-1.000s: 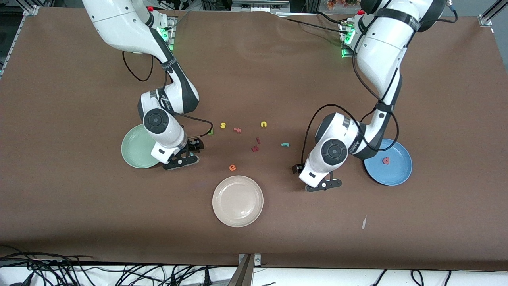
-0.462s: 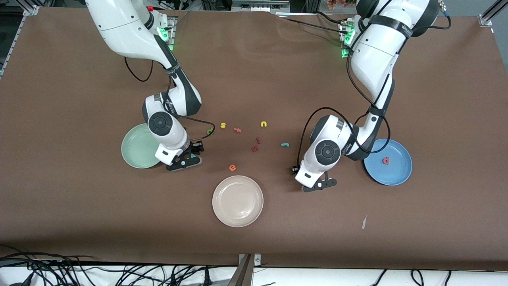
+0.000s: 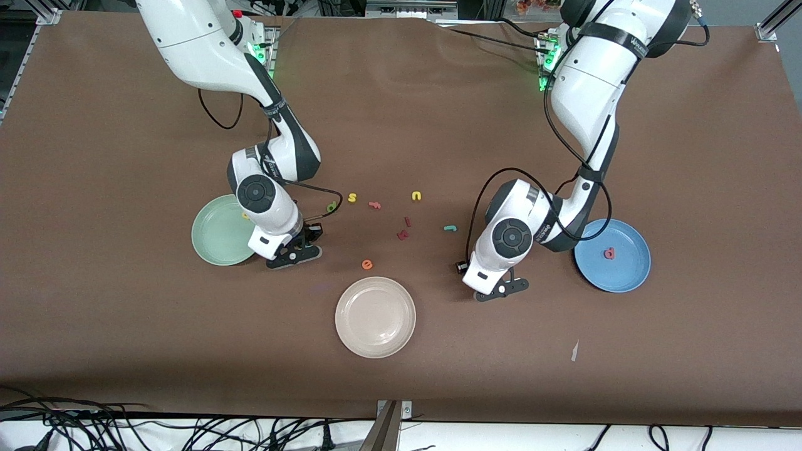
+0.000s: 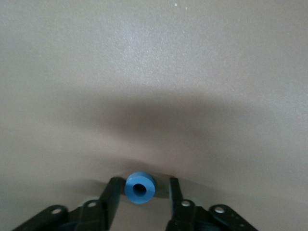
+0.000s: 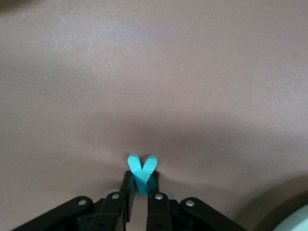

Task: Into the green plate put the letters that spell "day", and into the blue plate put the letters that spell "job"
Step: 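Open both grippers over the blue and green plates, releasing the o and y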

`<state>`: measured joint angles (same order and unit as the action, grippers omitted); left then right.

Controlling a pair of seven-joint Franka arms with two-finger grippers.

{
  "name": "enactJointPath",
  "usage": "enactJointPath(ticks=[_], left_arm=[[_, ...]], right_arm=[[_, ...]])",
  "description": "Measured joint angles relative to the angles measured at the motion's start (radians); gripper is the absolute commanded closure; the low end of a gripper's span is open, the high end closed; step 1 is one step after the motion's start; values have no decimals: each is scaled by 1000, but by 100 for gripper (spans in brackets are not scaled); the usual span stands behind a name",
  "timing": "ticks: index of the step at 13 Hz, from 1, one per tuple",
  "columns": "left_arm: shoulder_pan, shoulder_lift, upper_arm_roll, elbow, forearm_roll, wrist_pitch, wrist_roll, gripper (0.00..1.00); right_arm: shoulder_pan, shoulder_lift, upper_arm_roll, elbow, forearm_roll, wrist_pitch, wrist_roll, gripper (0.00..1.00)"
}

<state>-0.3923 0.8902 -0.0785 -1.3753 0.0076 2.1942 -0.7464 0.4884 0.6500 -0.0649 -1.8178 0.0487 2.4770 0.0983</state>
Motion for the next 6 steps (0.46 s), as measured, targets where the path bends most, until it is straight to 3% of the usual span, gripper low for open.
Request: enactJointPath(ticks=[6], left_arm=[[-1,1,1,1,0,0,-8,71]], right_arm=[[-2,-64,-24,19,0,-41,-27,100]])
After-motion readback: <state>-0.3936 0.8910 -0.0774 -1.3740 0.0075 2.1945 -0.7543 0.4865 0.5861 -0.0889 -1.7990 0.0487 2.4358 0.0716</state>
